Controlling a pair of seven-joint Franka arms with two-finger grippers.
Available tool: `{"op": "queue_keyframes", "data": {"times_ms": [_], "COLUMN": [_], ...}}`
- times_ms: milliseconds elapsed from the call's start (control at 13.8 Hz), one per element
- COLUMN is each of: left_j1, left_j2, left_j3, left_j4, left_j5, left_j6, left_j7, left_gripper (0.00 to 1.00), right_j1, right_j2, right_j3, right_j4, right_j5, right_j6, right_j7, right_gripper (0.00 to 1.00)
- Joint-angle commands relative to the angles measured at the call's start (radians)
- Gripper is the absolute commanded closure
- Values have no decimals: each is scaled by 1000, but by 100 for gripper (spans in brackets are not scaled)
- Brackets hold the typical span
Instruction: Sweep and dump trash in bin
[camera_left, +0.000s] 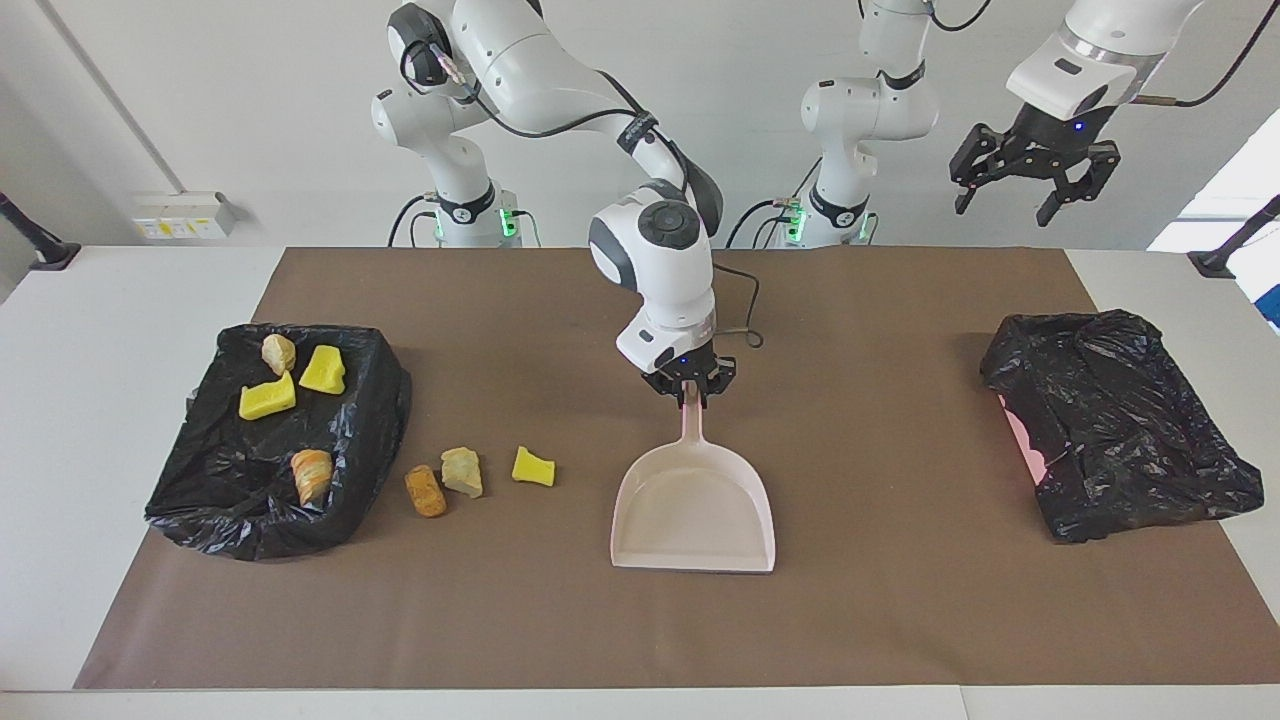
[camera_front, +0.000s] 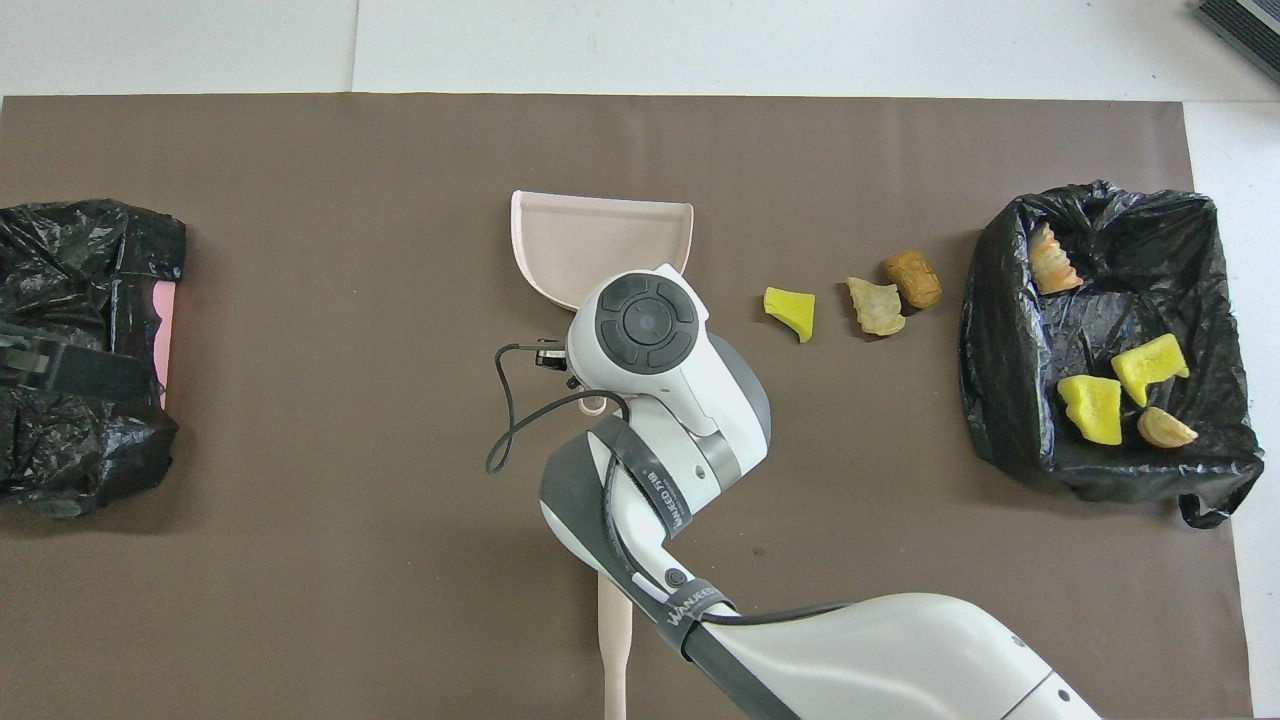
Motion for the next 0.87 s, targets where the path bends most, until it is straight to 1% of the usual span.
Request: {"op": "queue_keyframes", "data": {"times_ms": [0,73,145,218,291,364,436,509,727,800], "left_j1": [-94,-118,-143,-167,-195,-198,-198,-197,-191,-191], "left_j2": [-20,-17,-7,25,45,70,73,75,76,79], "left_j3": [4,4,4,4,4,4,4,4,4,4], "left_j4": [-107,-133,-148,-159,-159,-159,-159,-159,-158,-156], "left_j5": [5,4,1,1,1,1,-1,-1,-1,-1], "left_j6": [142,199,236,277,313,349,380,391,393,394], "left_j7": [-163,-214,-251,-290,-323,-341,-341,-340,-335,-332], "left_gripper": [0,0,0,0,0,0,0,0,0,0], "right_j1": [-11,-11,-9,-5,-3,-6,-11,-20,-84,-77], "right_j2": [-10,-12,-12,-13,-13,-18,-36,-57,-131,-166], "right_j3": [-3,-3,-3,-3,-3,-3,-3,-3,-3,-3], "right_j4": [-24,-24,-24,-23,-23,-21,-21,-21,-20,-21], "right_j5": [30,30,27,11,13,14,17,29,27,28], "right_j6": [23,15,14,11,9,0,-24,-63,-236,-288], "right_j7": [-12,-12,-18,-41,-58,-61,-63,-64,-87,-113], "right_gripper": [77,66,25,0,0,0,0,0,0,0]}}
